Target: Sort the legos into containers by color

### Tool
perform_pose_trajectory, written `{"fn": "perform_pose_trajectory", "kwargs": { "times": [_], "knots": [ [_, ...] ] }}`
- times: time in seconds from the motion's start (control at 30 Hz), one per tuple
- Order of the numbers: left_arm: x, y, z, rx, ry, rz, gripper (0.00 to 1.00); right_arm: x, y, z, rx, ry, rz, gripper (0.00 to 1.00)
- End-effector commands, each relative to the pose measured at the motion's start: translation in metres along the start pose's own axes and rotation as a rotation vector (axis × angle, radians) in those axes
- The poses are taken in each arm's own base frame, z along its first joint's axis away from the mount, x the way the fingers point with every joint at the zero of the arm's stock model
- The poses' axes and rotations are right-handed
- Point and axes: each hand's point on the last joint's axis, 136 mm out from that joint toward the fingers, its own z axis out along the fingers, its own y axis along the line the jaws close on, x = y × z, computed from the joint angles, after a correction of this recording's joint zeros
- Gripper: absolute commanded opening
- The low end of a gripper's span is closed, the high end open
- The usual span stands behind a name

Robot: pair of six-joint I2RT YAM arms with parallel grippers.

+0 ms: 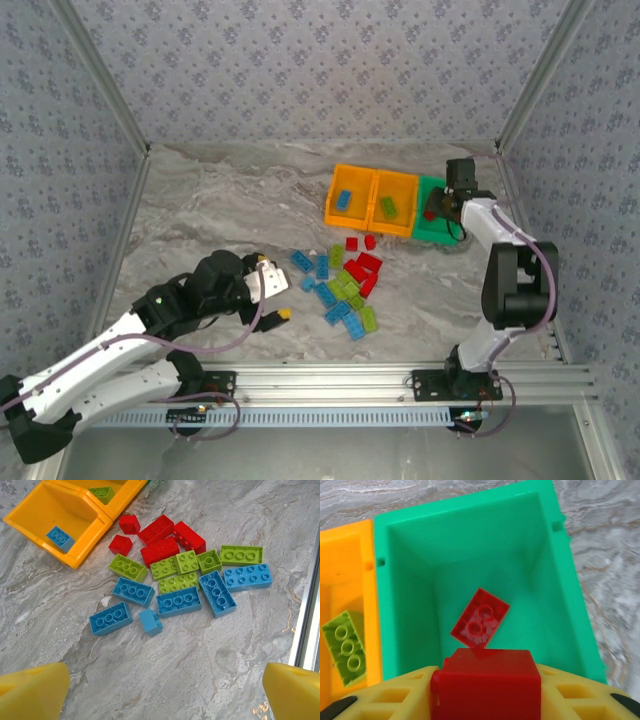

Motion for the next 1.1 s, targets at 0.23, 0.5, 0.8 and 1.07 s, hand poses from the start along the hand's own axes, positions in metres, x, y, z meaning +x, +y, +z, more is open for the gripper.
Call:
{"fn": "perform_pose_trajectory", "kwargs": {
  "times": [0.23, 0.5, 0.8, 1.07],
  "knots": [
    [-0.037, 0.063, 0.007, -0.286, 0.000, -0.537, 0.99, -0.032, 0.006, -0.044, -0.063, -0.063, 0.082, 0.70],
    [-0.046, 0.069, 0.089, -0.294, 0.134, -0.825, 0.91, 0.020, 0.036, -0.151, -0.346, -0.156, 0.164, 0.76],
    [-0.025, 0.079, 0.194, -0.301, 0.338, -0.821, 0.76, 0.170, 0.076, -0.228, -0.542, 0.132, -0.115, 0.76],
    [0.005, 0.075, 0.262, -0.241, 0.499, -0.756, 0.64, 0.221, 0.054, -0.228, -0.474, 0.226, -0.148, 0.77]
  ]
}}
